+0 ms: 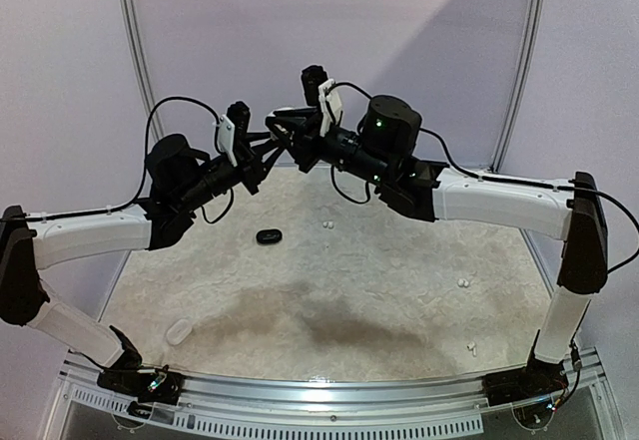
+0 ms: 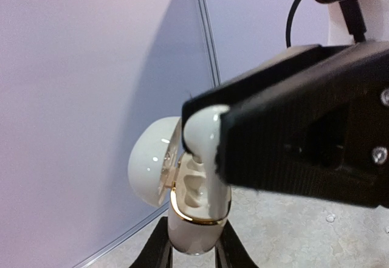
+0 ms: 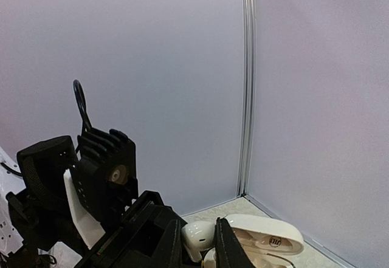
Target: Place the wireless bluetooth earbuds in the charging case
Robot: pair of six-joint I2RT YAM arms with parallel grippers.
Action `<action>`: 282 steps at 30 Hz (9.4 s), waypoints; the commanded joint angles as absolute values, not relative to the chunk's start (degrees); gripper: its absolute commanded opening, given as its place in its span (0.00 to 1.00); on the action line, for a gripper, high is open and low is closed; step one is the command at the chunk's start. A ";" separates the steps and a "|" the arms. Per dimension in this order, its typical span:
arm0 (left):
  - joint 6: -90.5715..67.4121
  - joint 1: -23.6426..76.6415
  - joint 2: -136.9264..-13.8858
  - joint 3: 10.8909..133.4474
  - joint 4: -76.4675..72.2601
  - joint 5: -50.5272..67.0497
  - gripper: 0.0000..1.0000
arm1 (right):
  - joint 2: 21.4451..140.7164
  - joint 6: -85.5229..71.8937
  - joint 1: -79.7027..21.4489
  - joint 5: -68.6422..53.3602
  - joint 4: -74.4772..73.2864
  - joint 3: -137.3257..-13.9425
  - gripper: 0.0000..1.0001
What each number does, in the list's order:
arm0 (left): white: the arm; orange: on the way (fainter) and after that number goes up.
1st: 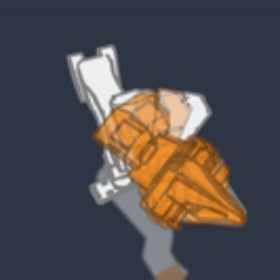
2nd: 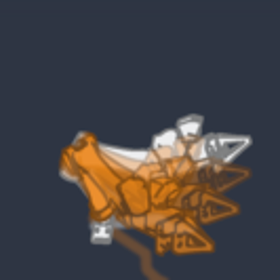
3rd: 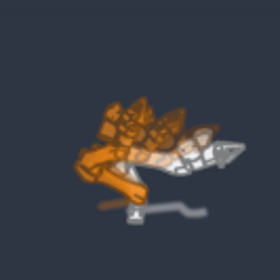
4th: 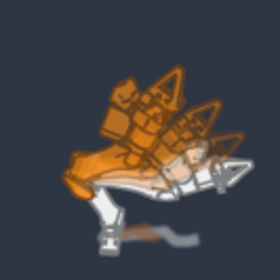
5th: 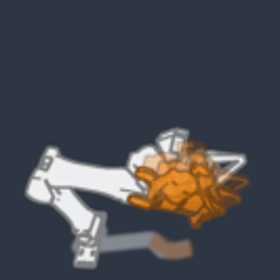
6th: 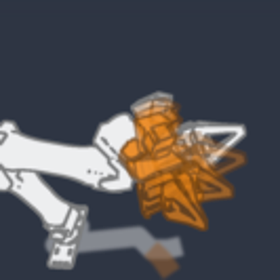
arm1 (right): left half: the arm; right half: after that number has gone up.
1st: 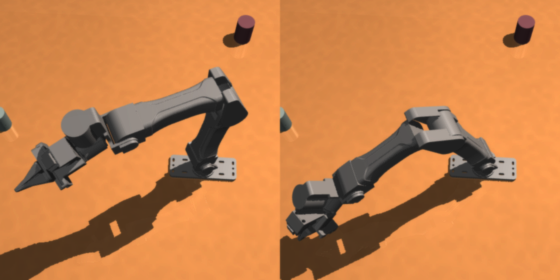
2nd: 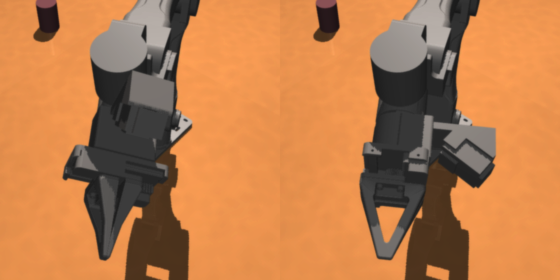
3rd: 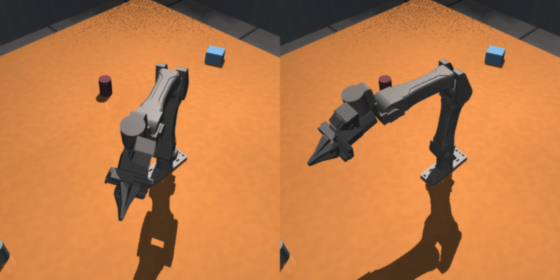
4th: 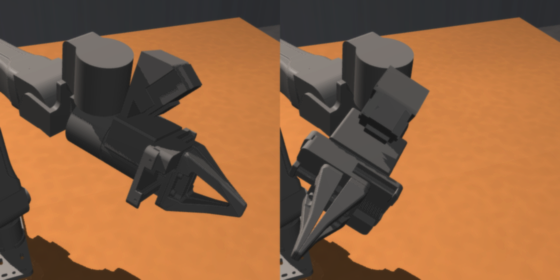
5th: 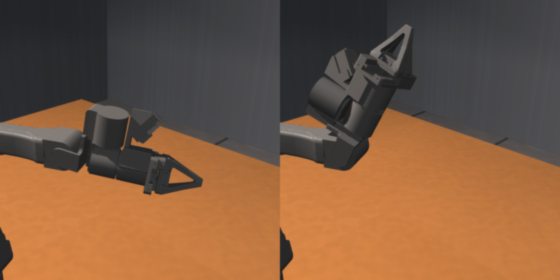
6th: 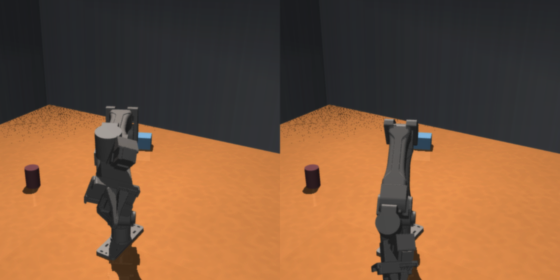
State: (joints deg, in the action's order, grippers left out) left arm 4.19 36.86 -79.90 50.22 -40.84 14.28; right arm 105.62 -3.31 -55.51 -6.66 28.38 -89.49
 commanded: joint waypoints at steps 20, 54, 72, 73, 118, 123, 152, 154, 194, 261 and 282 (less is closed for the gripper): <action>3.65 37.27 -79.57 50.81 -43.15 14.97 0.00 | 105.13 -3.12 -55.47 -3.43 29.62 -88.58 0.00; 3.86 37.27 -79.48 50.71 -43.42 14.58 0.00 | 107.31 -3.13 -55.51 -1.14 26.01 -86.98 0.25; 1.84 37.27 -79.54 51.07 -41.44 16.53 0.00 | 108.57 -0.64 -55.53 -0.27 20.65 -91.66 0.23; 1.58 37.27 -79.54 51.06 -41.40 16.66 0.00 | 108.70 -0.62 -55.52 -0.33 20.06 -91.93 0.23; -8.79 36.36 -78.33 50.85 -33.40 12.73 0.00 | 101.45 -17.83 -42.47 4.82 -39.59 -122.70 0.54; -8.66 36.53 -78.22 50.63 -33.49 13.14 0.00 | 101.86 -30.30 -33.55 12.49 -63.37 -115.47 0.52; -6.80 37.35 -78.16 50.41 -33.56 15.34 0.00 | 88.59 -32.96 -42.50 -2.88 -64.44 -51.94 0.50; -6.77 37.52 -77.93 50.20 -33.63 15.32 0.00 | 88.53 -32.64 -42.80 -3.56 -62.44 -49.34 0.48; -5.45 37.44 -76.64 49.13 -33.57 15.72 0.00 | 88.42 -35.64 -43.71 -2.78 -61.00 -41.66 0.24; 1.62 38.50 -77.17 50.27 -40.52 18.28 0.00 | 100.52 10.55 -59.35 13.16 -8.04 -101.02 0.00; 1.41 38.50 -77.17 50.45 -40.25 18.72 0.00 | 103.58 14.79 -59.35 17.89 -10.71 -103.76 0.00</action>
